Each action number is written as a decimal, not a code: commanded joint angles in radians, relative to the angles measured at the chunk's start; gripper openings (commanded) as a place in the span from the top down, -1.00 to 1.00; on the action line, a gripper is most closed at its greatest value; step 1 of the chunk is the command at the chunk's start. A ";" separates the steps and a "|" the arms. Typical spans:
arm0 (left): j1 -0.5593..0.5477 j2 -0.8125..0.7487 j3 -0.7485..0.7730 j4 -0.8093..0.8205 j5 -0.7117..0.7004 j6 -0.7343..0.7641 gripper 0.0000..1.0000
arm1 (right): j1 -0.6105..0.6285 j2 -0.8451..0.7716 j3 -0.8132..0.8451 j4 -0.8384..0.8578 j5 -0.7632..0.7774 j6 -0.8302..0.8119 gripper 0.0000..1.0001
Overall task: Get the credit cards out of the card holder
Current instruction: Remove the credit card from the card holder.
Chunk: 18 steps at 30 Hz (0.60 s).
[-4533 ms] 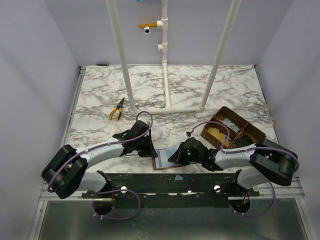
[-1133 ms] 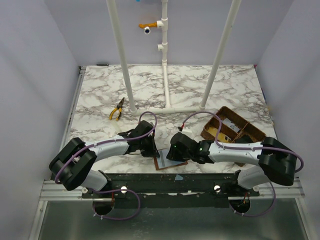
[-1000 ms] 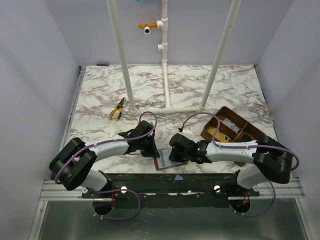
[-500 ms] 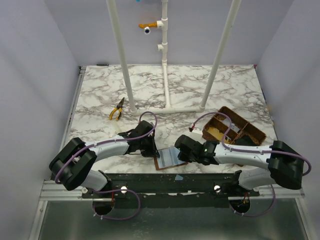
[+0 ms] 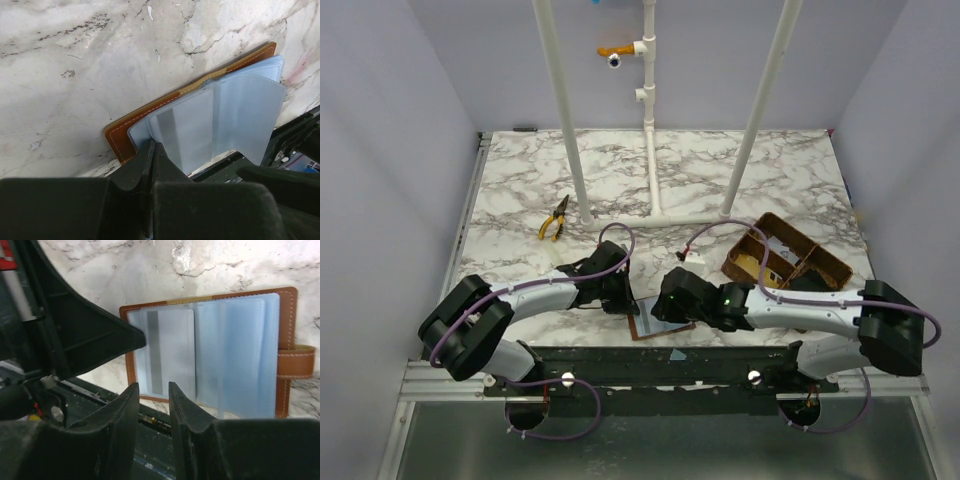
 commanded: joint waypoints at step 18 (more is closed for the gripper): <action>-0.010 0.036 -0.029 -0.050 -0.033 0.034 1.00 | -0.169 0.097 -0.259 0.436 -0.309 0.028 0.27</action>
